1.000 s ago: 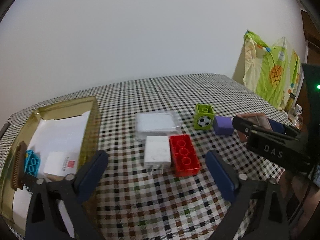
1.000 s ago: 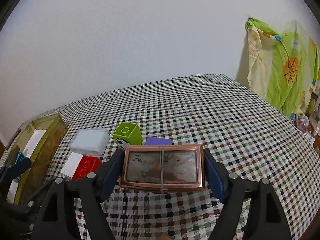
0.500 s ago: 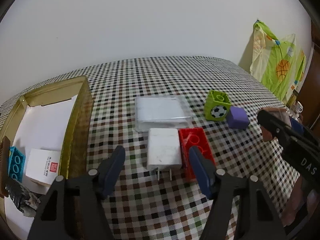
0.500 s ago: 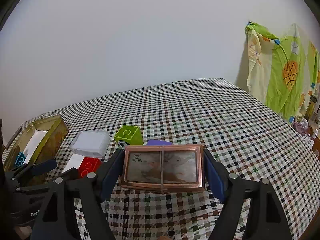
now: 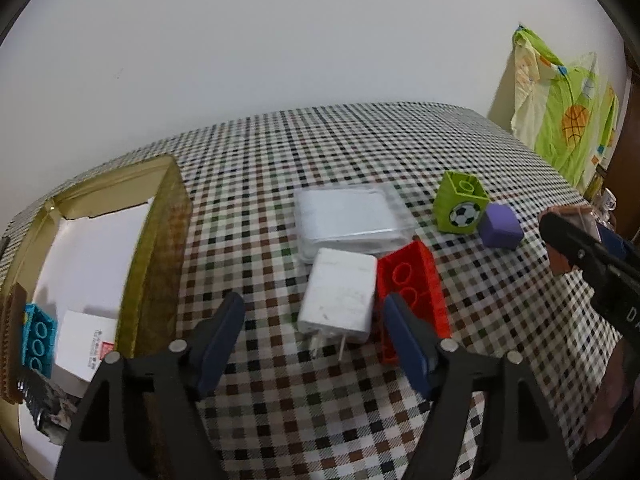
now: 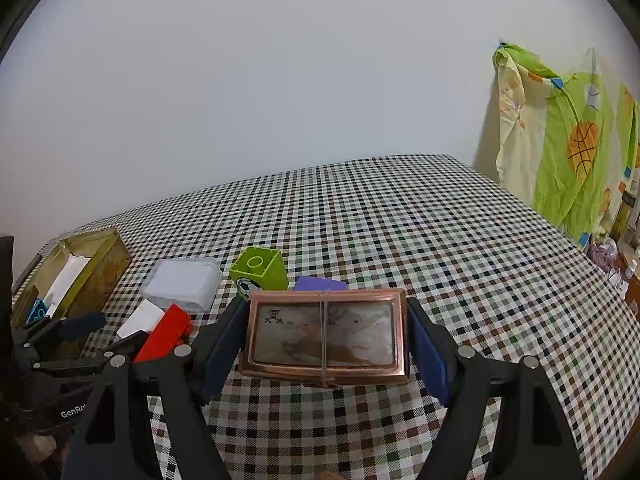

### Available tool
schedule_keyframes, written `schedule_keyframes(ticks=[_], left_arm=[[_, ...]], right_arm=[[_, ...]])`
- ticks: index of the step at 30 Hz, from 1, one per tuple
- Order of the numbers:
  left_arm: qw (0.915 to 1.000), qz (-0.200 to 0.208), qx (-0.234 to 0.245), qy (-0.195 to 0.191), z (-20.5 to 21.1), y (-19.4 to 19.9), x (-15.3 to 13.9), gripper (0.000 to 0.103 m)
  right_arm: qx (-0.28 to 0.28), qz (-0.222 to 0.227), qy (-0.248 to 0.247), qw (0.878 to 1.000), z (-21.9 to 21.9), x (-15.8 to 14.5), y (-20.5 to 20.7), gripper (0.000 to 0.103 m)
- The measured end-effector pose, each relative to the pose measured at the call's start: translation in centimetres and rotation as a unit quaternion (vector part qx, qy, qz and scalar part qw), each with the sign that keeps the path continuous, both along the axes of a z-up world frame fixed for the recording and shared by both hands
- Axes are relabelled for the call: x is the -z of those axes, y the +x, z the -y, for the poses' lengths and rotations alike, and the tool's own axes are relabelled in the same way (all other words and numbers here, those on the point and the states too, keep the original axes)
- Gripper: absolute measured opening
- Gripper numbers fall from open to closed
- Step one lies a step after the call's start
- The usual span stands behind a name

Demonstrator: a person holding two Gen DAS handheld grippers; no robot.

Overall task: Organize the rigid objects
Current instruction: 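Grasp the white charger with the left tool and lift it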

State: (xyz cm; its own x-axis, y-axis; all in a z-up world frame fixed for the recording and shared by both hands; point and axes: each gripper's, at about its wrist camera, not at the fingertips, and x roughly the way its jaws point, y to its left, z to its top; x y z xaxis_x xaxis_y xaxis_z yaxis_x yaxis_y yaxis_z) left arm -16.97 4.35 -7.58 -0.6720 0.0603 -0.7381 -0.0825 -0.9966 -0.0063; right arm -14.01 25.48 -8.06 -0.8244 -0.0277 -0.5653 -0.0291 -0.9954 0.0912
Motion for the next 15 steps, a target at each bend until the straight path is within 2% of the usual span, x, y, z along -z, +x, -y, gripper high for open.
schedule_keyframes(ticks=[3,5,7,10,15], left_arm=[[0.9999,0.002,0.011,-0.001,-0.4,-0.3,0.0,0.073],[0.9998,0.001,0.020,-0.001,-0.7,-0.6,0.0,0.069],[0.9995,0.005,0.033,-0.001,-1.1,-0.9,0.2,0.045],[0.9986,0.031,0.043,-0.002,-1.5,-1.7,1.0,0.042],[0.9987,0.028,0.039,0.014,-1.4,-2.0,1.1,0.037]], right_arm=[[-0.001,0.003,0.003,1.000,0.0,0.0,-0.1,0.079],[-0.002,0.000,0.007,1.000,0.2,0.0,0.0,0.079],[-0.002,0.000,0.009,1.000,0.2,0.0,0.0,0.079],[-0.002,0.002,0.009,1.000,0.3,0.0,0.0,0.079],[-0.001,-0.004,0.012,1.000,0.4,0.0,0.2,0.079]])
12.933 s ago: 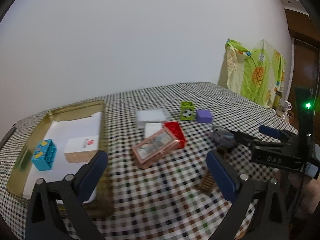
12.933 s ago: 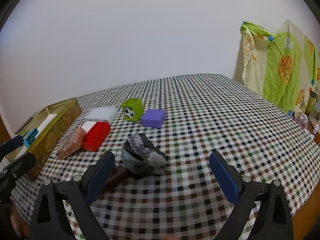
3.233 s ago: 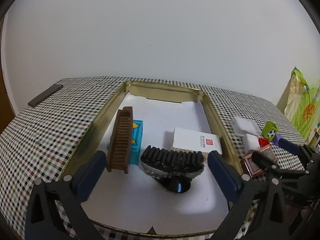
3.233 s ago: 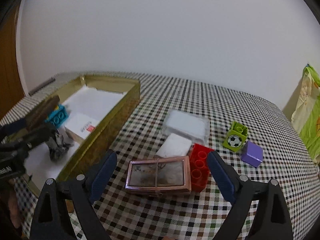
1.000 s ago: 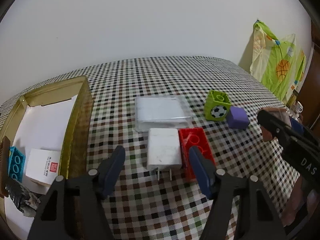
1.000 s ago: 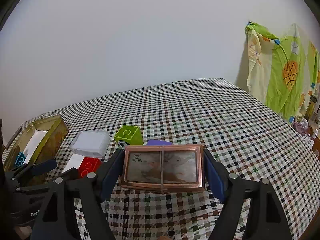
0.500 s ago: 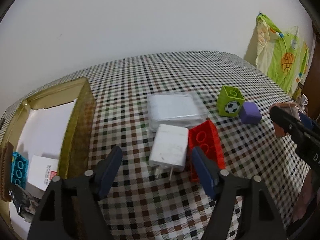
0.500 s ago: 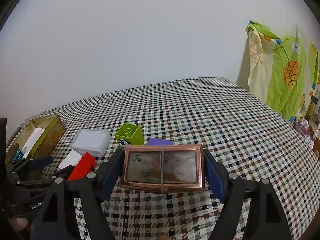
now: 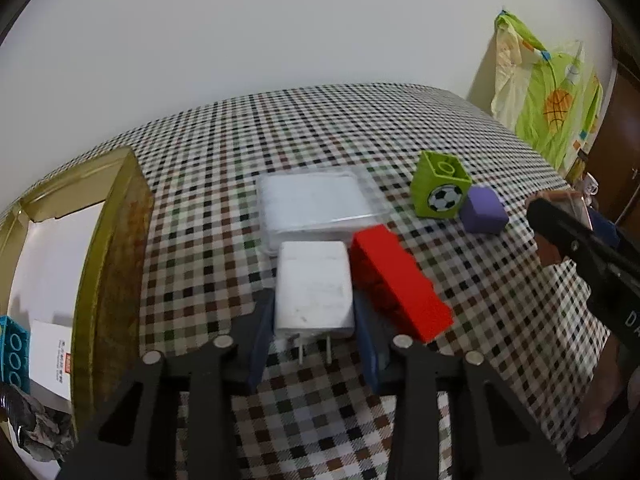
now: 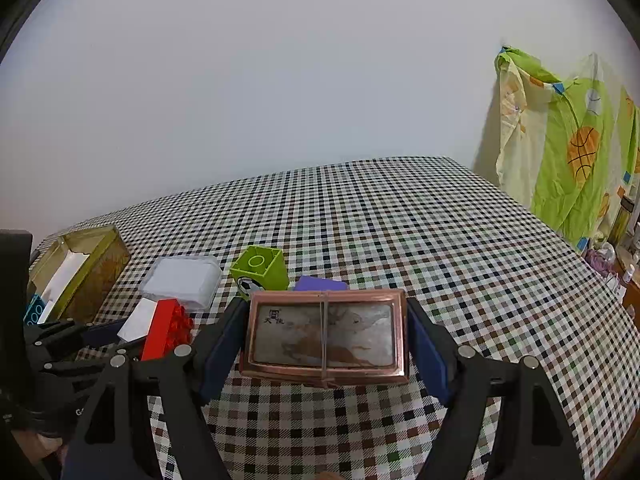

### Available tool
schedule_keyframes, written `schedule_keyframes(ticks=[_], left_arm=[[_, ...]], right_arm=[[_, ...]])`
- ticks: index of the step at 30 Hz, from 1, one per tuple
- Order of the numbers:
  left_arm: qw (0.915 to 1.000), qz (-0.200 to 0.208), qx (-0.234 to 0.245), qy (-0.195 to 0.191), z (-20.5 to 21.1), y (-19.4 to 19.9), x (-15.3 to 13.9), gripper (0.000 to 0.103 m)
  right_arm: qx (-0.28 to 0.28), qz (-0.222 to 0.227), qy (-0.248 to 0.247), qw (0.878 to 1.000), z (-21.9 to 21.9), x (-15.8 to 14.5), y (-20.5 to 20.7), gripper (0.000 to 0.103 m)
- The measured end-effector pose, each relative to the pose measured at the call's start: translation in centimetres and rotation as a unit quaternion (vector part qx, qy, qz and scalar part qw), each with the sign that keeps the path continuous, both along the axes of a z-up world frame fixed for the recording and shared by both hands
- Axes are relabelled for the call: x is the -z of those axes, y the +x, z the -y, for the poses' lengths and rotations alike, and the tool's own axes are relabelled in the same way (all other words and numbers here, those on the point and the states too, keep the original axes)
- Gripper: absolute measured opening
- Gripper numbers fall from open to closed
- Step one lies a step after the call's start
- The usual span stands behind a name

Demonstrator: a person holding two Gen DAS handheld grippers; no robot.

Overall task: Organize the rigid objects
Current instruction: 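Grasp the white charger with the left tool and lift it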

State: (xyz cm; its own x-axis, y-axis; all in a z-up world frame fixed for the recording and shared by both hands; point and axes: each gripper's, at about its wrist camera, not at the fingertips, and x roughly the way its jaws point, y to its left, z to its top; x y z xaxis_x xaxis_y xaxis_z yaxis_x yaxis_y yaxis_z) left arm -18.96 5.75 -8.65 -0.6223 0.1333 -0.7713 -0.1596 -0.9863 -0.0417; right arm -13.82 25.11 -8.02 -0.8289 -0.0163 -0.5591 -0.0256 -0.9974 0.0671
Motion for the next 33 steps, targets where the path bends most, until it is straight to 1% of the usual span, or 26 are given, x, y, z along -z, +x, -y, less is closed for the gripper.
schedule_keyframes(ticks=[4,8,16,20,29,33], left_arm=[[0.9999,-0.014,0.006,-0.001,-0.1,0.5,-0.1,0.037],[0.9993,-0.037,-0.002,0.002,0.0,1.0,-0.8,0.037],[0.9964,-0.082,-0.016,-0.010,-0.2,2.0,-1.8,0.037],[0.9951,-0.095,-0.024,-0.005,0.5,2.3,-2.1,0.037],[0.9875,-0.149,-0.050,-0.009,1.4,4.1,-3.2,0.037],[0.9834,-0.170,-0.063,-0.002,2.0,4.9,-3.6,0.037]], right_arm=[[0.000,-0.003,0.000,1.000,-0.1,0.0,0.1,0.079],[0.001,-0.007,0.000,1.000,0.1,-0.1,0.3,0.079],[-0.004,-0.015,0.001,1.000,0.3,-0.2,0.7,0.079],[-0.011,-0.023,0.002,1.000,0.4,-0.4,1.1,0.079],[-0.014,-0.045,0.002,0.999,0.9,-0.9,1.8,0.079],[-0.018,-0.053,0.000,0.998,1.3,-1.0,2.0,0.079]])
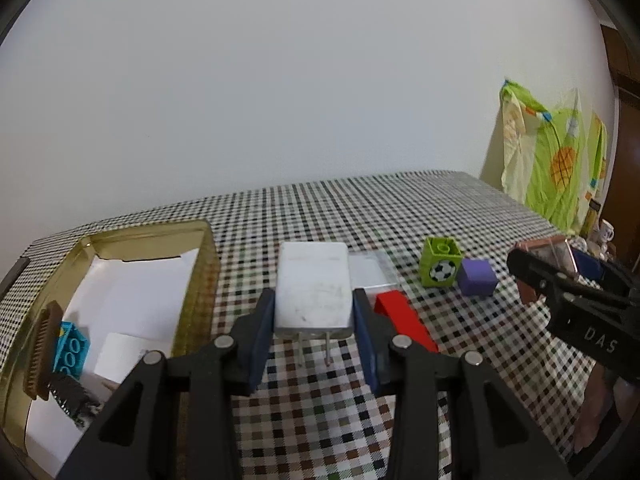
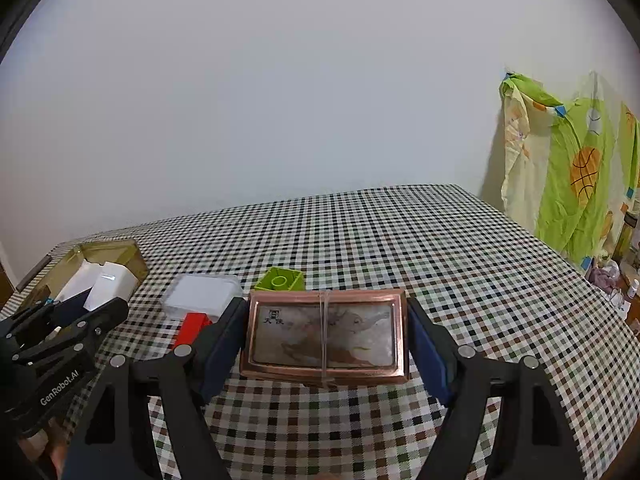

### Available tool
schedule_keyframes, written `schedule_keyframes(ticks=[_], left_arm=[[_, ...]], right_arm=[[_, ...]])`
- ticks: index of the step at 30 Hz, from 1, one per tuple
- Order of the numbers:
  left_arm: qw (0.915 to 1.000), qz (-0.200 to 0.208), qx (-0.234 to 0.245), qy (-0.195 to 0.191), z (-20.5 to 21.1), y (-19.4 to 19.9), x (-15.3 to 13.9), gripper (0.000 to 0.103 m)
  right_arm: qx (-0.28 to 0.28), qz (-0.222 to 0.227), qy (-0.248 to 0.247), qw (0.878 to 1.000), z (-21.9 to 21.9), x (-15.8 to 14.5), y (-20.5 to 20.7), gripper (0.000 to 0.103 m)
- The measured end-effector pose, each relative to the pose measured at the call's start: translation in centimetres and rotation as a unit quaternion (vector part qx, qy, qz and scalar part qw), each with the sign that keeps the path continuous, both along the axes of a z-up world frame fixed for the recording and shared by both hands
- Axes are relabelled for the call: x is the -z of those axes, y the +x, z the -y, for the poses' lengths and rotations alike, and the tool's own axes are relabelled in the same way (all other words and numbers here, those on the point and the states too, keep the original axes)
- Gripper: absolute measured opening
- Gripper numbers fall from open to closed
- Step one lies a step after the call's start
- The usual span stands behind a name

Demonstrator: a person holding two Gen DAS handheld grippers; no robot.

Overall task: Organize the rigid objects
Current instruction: 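Grasp the white charger with the left tool and lift it, then carry the white charger and copper frame toward the gold tray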

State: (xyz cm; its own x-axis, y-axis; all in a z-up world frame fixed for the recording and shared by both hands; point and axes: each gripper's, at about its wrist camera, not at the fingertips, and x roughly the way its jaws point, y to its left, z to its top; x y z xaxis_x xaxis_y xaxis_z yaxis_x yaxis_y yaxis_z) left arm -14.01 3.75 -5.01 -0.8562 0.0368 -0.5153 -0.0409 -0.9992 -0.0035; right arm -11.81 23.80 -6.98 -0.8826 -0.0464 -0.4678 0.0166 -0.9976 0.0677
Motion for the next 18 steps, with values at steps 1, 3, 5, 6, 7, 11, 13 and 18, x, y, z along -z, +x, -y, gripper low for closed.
schedule_keyframes(ticks=[1,3,5,6,7,11,13,18], left_arm=[[1.0000,-0.003,-0.002,0.001,0.1,0.1,-0.1,0.037],[0.9999,-0.010,-0.004,0.003,0.2,0.4,-0.2,0.037],[0.9998,-0.016,-0.007,0.004,0.4,0.7,-0.4,0.037],[0.9998,-0.019,-0.008,0.004,0.5,0.9,-0.4,0.037],[0.9997,-0.024,-0.009,0.005,0.6,1.1,-0.5,0.037],[0.9991,-0.037,-0.016,0.007,1.0,1.8,-0.7,0.037],[0.9988,-0.044,-0.020,0.009,1.3,2.1,-0.8,0.037],[0.9982,-0.054,-0.024,0.013,1.7,2.8,-1.0,0.037]], right_arm=[[-0.002,-0.001,0.001,1.000,0.1,0.0,0.1,0.079],[-0.006,-0.004,0.004,1.000,0.7,-0.1,0.2,0.079],[-0.010,-0.008,0.009,1.000,1.2,-0.2,0.4,0.079],[-0.011,-0.009,0.012,1.000,1.3,-0.2,0.4,0.079],[-0.013,-0.012,0.014,1.000,1.2,-0.3,0.3,0.079],[-0.018,-0.019,0.020,0.999,1.8,-0.4,0.5,0.079],[-0.019,-0.022,0.021,0.999,1.9,-0.4,0.6,0.079],[-0.023,-0.032,0.020,0.999,2.3,-0.5,0.8,0.079]])
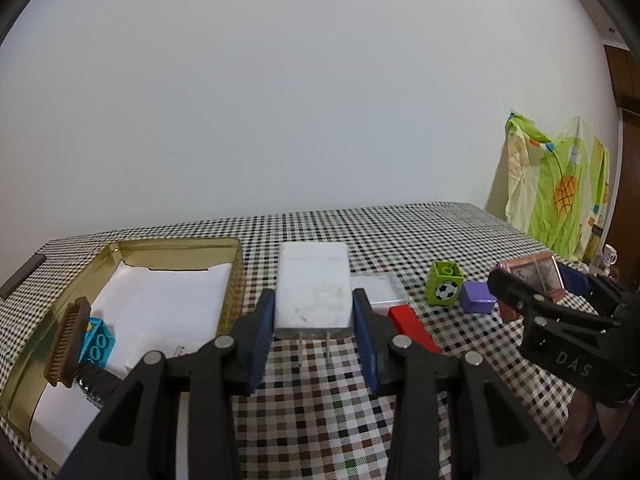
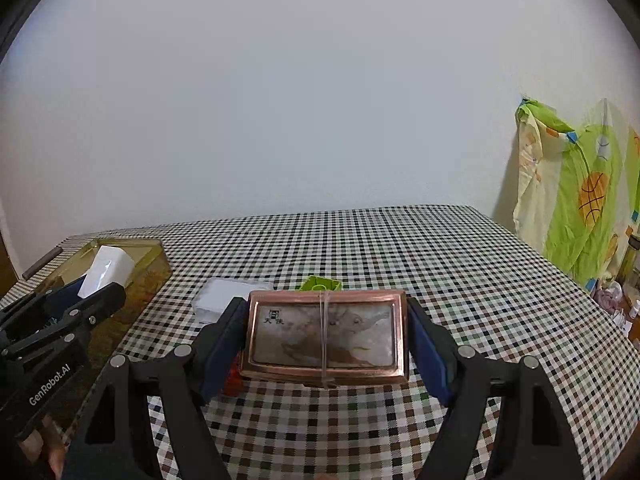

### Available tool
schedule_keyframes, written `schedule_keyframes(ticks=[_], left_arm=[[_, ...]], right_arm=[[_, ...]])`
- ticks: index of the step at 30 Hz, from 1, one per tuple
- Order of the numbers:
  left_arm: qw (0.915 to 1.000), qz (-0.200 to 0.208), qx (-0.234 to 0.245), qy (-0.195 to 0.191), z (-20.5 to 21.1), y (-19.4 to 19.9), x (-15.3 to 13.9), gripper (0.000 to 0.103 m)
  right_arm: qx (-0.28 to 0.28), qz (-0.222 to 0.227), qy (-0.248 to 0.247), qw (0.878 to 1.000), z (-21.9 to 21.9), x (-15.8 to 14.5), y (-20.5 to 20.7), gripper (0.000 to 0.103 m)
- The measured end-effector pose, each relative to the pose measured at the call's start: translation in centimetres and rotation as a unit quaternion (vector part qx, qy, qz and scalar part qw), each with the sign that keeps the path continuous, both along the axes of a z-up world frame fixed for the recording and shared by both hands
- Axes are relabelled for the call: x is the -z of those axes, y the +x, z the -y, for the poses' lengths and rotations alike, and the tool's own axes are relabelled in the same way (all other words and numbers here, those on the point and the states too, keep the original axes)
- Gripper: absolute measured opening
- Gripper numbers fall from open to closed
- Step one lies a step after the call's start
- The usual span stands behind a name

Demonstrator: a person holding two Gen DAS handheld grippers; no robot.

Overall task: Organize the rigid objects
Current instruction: 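Carry the white charger and copper frame toward the gold tray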

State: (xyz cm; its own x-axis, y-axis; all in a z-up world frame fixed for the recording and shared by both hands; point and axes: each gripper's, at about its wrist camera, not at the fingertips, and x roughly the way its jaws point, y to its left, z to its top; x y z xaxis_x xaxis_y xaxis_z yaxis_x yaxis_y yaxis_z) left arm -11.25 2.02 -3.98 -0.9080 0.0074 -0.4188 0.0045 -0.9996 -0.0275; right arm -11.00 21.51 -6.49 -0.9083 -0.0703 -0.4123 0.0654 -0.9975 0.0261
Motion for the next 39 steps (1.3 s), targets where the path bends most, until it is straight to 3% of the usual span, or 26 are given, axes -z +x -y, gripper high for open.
schedule_keyframes(ticks=[39], left_arm=[[0.9988,-0.025,-0.035,0.026,3.6,3.0,-0.4,0.037]], right_arm=[[-0.049,-0.035,0.006,0.998,4.8,-0.1,2.0,0.079]])
